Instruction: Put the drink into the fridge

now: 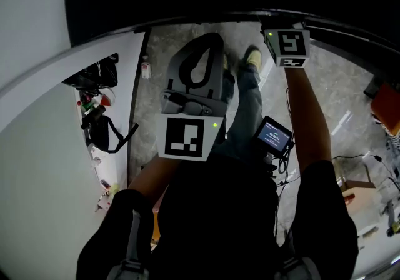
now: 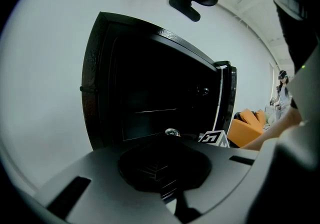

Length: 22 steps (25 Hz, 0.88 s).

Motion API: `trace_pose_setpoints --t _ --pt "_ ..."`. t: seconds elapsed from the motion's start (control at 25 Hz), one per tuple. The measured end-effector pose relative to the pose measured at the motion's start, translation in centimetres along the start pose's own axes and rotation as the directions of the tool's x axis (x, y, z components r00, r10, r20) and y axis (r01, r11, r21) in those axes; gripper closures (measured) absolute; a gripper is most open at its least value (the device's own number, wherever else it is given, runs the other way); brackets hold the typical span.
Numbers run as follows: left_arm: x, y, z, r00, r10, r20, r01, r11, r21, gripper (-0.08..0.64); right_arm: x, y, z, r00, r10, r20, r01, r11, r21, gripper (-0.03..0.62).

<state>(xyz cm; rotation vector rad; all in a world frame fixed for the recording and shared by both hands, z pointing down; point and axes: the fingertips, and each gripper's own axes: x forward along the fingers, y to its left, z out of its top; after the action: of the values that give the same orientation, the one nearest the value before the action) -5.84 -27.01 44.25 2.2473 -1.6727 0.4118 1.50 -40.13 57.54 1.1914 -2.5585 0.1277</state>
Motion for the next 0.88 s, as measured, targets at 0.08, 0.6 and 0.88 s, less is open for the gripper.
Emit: trace_pose_setpoints --t 0.08,0.6,0.88 --pt "-0.1 0.1 -0.1 1.0 -0.01 -0.003 0.01 1.0 0.008 0.549 -0.7 0.3 -0.4 1.0 0.0 -0.014 0.0 1.0 0.003 0.235" --pt "-1.1 -0.1 1.0 0.998 -0.067 0.02 0.065 0.996 0.053 0.549 -6.4 3.8 2.5 0.999 0.032 -0.04 -0.031 0.999 0.029 0.236" --pt "-3.1 -1.0 3.8 0.993 -0.099 0.06 0.095 0.993 0.069 0.549 -12.1 6.3 9.9 0.994 0.072 0.088 -0.073 0.997 0.008 0.236"
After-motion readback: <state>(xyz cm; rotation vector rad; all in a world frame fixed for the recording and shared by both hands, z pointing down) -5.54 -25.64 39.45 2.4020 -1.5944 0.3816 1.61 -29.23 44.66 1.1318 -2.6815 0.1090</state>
